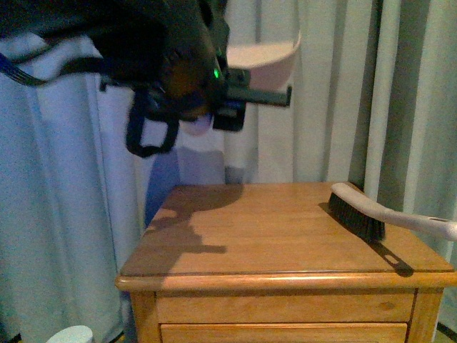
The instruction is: Clean up trash
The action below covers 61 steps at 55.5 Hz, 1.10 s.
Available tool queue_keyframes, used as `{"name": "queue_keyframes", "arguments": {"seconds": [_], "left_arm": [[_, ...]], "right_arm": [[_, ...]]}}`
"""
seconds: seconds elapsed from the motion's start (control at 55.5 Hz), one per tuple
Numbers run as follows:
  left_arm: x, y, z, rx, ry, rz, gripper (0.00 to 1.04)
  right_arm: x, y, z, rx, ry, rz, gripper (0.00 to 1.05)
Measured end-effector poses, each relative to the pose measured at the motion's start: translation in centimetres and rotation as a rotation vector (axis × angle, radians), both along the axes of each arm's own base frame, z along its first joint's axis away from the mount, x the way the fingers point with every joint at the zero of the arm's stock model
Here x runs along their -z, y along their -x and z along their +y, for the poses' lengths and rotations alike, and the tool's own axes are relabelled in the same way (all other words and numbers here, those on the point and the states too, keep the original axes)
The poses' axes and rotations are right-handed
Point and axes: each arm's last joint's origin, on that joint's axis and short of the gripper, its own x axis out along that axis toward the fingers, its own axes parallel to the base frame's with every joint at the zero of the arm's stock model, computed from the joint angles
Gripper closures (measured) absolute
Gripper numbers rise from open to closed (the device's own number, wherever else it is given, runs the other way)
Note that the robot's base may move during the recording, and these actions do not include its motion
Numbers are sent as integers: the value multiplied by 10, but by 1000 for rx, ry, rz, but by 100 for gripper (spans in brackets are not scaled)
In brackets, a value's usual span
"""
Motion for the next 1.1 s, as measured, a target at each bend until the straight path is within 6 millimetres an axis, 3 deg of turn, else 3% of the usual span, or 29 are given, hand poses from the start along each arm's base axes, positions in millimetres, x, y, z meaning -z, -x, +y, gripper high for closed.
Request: {"name": "queue_keyframes", "arguments": {"seconds": [0.144,0.252,0.576,0.738,0.9,1.098], "left_arm": [[-26,44,31,64,-21,-172,79],[-33,75,60,74,-51,-233,79],[-32,140,161,-14,-127,-327,79],[-22,168,198,-45,-147,-339,79],[-8,194,215,-36,-149,-342,79],[7,213,203,-17,-102,-329,79]], "right_arm": [[0,0,0,0,0,0,7],[0,0,0,0,0,0,7],[0,0,0,0,0,0,7],[0,0,0,0,0,0,7],[0,0,0,0,0,0,7],[0,0,0,0,0,0,7]]}}
